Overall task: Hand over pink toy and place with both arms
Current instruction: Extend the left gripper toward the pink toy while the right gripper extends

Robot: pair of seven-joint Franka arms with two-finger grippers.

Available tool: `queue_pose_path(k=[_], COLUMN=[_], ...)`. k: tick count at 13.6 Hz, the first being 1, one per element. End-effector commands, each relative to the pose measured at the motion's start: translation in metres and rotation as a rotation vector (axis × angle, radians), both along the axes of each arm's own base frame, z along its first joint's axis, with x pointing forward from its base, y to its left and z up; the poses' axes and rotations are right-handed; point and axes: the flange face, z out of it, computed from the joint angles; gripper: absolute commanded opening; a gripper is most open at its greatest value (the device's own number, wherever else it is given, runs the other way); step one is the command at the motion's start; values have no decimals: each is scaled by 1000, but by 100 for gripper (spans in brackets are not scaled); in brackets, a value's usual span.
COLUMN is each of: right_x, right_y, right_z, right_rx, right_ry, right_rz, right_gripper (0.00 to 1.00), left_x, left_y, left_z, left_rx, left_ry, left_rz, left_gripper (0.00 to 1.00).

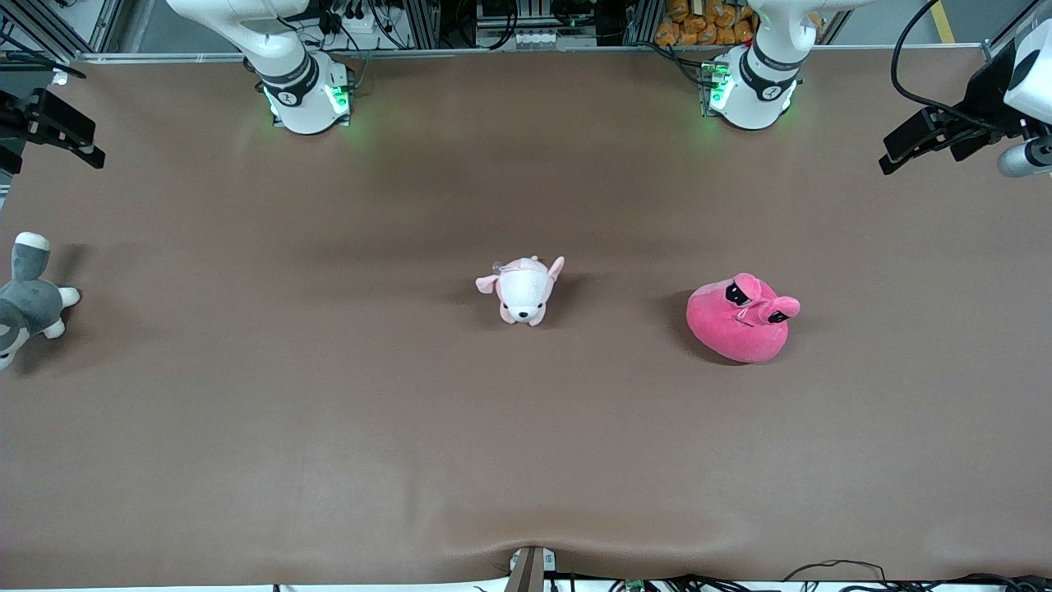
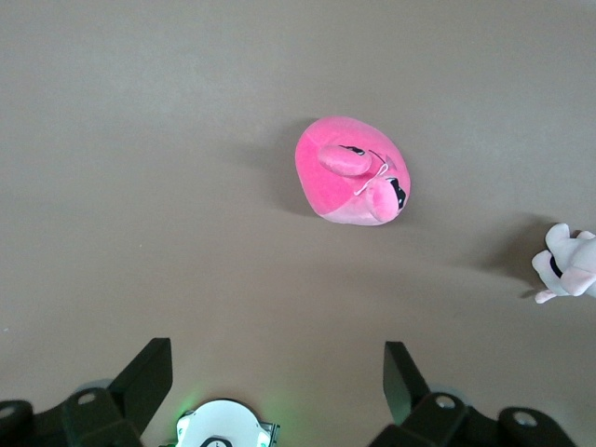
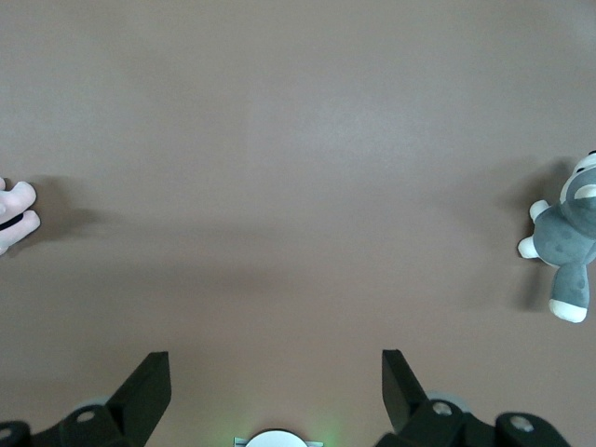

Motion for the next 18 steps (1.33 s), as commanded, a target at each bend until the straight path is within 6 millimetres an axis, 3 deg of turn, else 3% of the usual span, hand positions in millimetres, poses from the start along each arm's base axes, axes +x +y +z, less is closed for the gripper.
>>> queue_pose_path(k=[1, 8, 13, 15, 18], right_x=[1, 11, 9, 17, 39], right_y=[-3, -10, -12, -13, -13], right_z=[4, -11, -5, -3, -24], right_rx=[4, -1, -5, -4, -9], right_ry=[-5, 21, 7, -48, -50], right_rz=[-8, -27, -29, -31, -31], right_gripper=[100, 100, 100, 100, 100], left_x=[-2, -2, -6, -7, -8], left_y=[-2, 2, -7, -7, -6], left_z=[6, 5, 1, 2, -3], left_rx=[6, 65, 65, 65, 63], left_ry=[14, 22, 42, 41, 47], left_rz=[-23, -81, -141, -141, -141], left_gripper=[100, 100, 100, 100, 100])
